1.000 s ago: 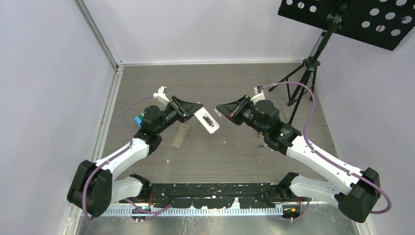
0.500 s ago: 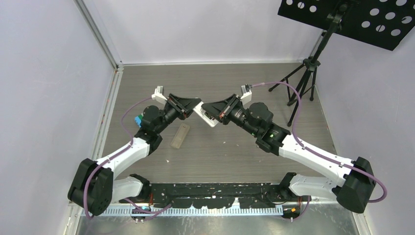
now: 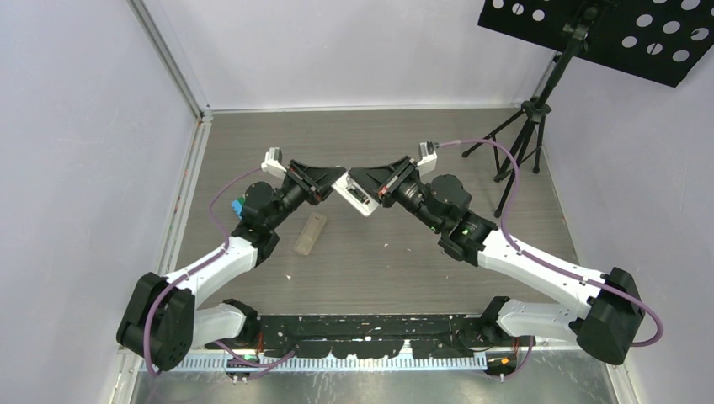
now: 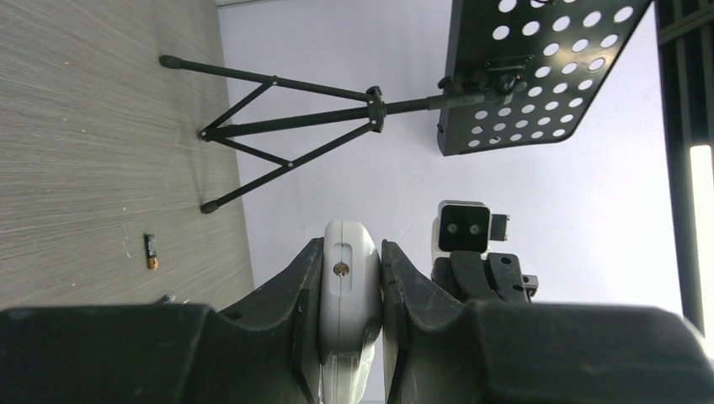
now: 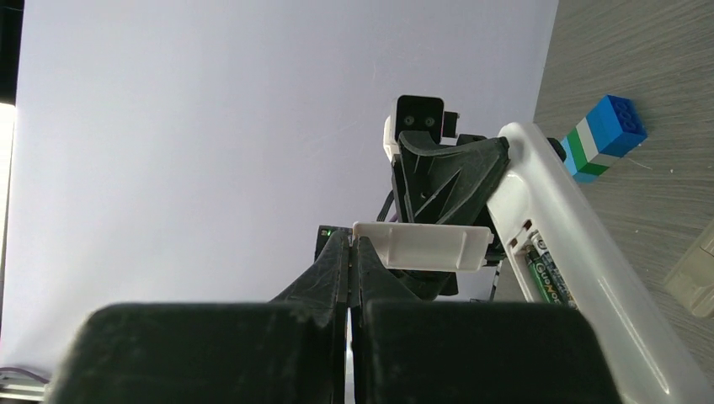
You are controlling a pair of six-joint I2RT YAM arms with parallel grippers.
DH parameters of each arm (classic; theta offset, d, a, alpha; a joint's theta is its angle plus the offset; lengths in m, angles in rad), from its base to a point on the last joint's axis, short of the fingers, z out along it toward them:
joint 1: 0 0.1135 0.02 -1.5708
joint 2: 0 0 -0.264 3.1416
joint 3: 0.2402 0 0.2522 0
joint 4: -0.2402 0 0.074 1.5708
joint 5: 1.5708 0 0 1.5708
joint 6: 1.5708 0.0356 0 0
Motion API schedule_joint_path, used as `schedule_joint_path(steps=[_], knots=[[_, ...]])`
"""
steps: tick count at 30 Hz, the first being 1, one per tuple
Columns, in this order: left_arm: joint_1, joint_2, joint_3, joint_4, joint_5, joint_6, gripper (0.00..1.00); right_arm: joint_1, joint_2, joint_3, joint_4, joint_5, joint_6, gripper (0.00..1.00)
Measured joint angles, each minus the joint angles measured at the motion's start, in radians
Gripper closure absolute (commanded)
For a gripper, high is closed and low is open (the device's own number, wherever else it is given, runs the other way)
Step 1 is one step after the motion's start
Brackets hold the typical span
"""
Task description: Load the batteries into the remote control
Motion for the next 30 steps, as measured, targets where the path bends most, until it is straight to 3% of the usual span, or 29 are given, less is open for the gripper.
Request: schedule_joint_path(steps=[30], knots=[[0.000, 0.033, -0.018, 0.136, 0.025, -0.134, 1.00, 0.000, 0.056, -0.012, 0.110, 0.023, 0.043, 1.00]])
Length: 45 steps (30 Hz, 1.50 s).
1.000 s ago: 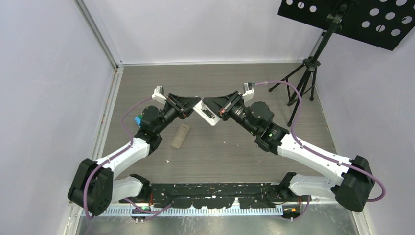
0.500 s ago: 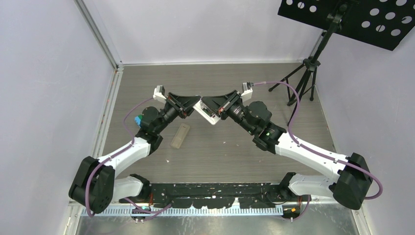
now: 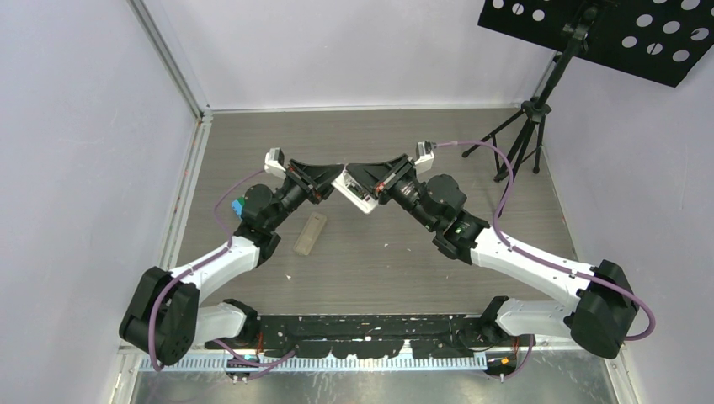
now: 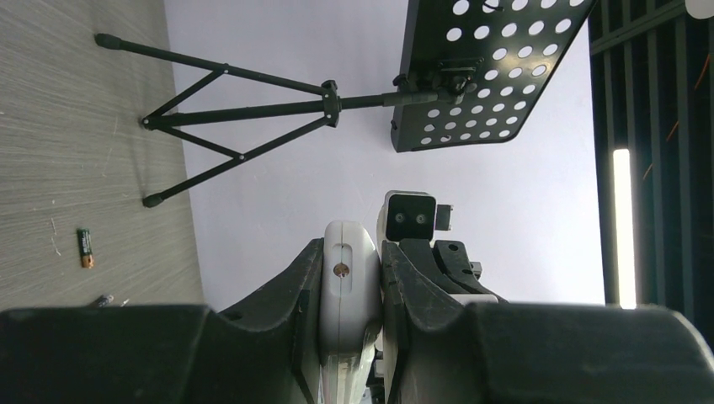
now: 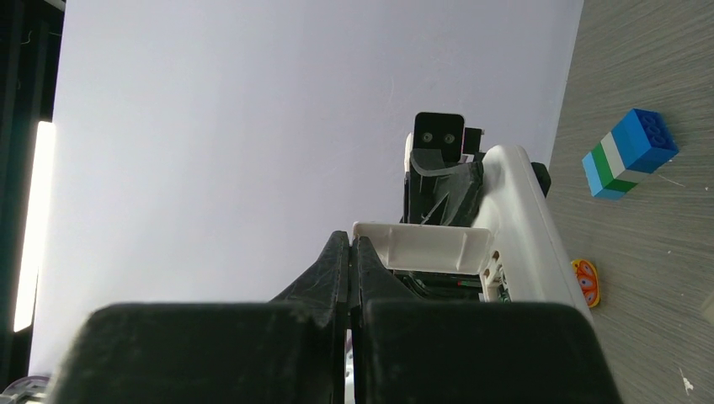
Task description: Load the batteries into the remote control
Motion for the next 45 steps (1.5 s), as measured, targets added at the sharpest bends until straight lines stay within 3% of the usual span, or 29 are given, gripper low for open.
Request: schedule_joint_path(steps=[19, 45], knots=[[0.000, 0.010, -0.005, -0.014, -0.055, -0.101, 1.00, 0.021, -0.018, -0.079, 0.043, 0.043, -0.027, 1.00], [0.000, 0.024, -0.007, -0.022, -0.069, -0.128, 1.00, 0.026, -0.089, -0.131, 0.033, 0.098, -0.030, 1.00]])
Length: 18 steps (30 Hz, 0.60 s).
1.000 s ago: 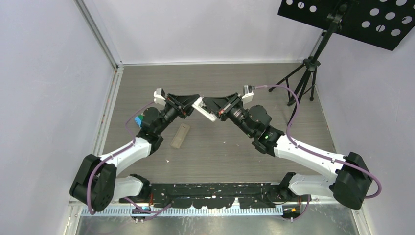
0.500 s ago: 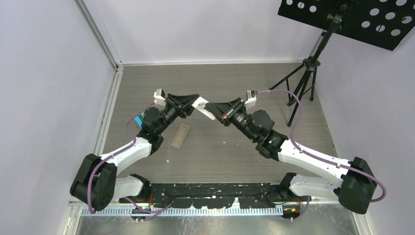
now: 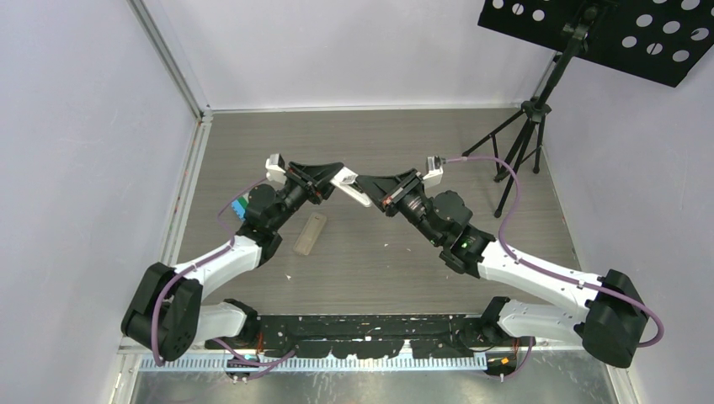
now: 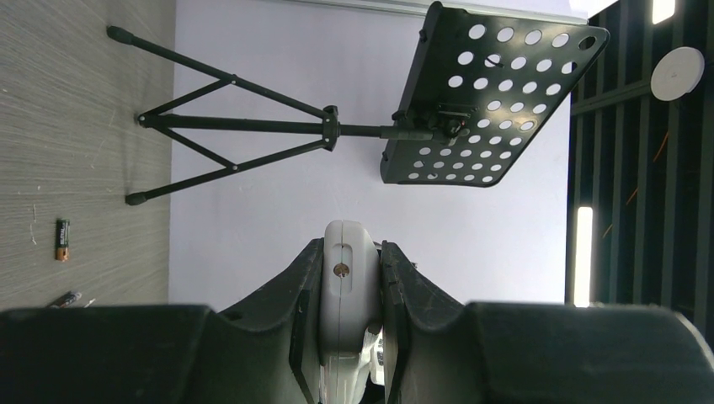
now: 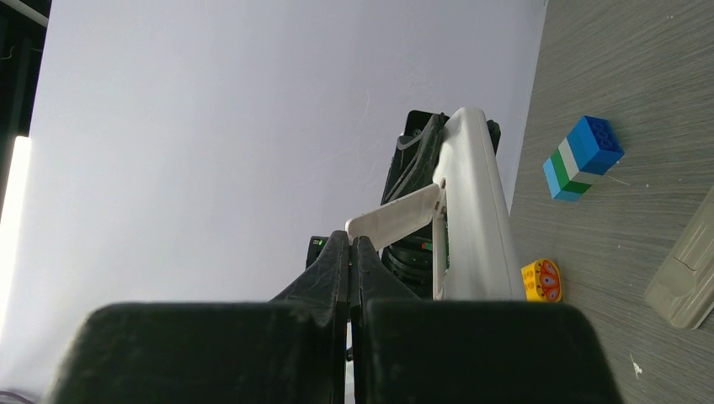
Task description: Load the batteries into the remote control
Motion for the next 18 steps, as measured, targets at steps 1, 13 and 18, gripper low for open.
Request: schedule_joint_path(steps=[1, 13, 18], knots=[[0.000, 0.001, 0.000, 0.000, 0.000, 0.000, 1.00, 0.000, 0.000, -0.004, 0.003, 0.003, 0.001, 1.00], [0.000, 0.019, -0.005, 0.000, 0.000, -0.003, 1.00, 0.000, -0.020, -0.026, 0.003, 0.020, 0.005, 1.00], [0.000, 0.024, -0.010, 0.000, 0.000, -0.018, 1.00, 0.001, -0.027, -0.026, 0.003, 0.022, 0.005, 1.00]])
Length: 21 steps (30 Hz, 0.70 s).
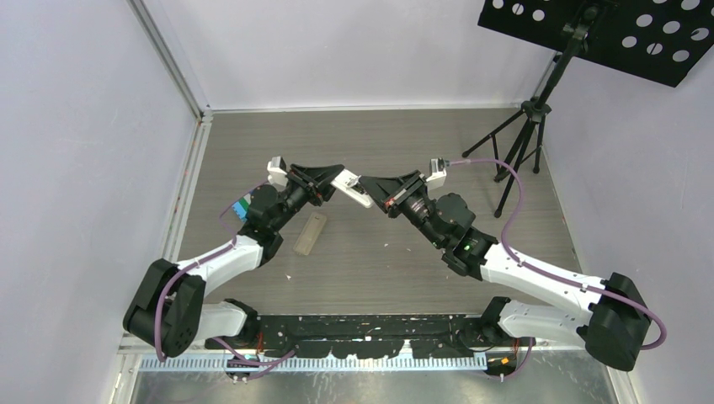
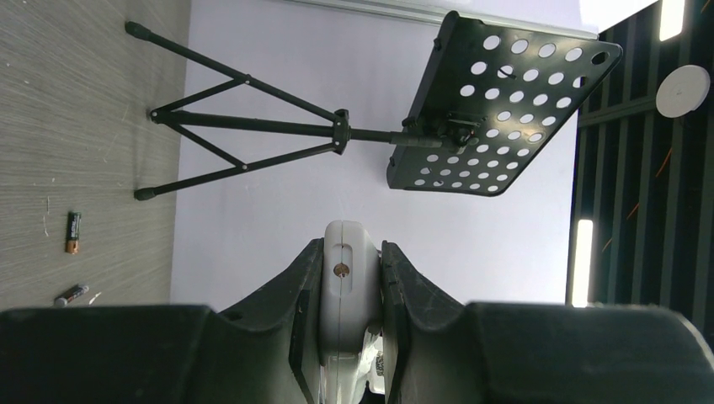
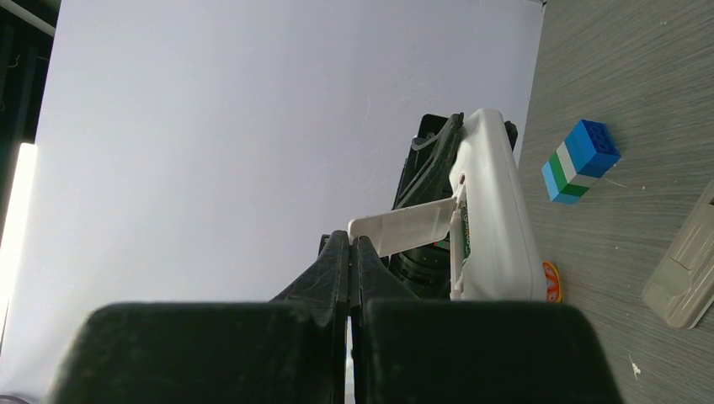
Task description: Load the batteries into the remote control
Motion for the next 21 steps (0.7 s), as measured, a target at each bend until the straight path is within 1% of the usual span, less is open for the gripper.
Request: schedule_joint_path(steps=[12, 21], knots=[[0.000, 0.000, 0.000, 0.000, 0.000, -0.017, 1.00, 0.000, 0.005, -0.007, 0.016, 0.004, -0.002, 0.99], [0.000, 0.000, -0.001, -0.001, 0.000, -0.040, 1.00, 0.001, 0.009, -0.063, 0.093, 0.037, -0.013, 1.00]])
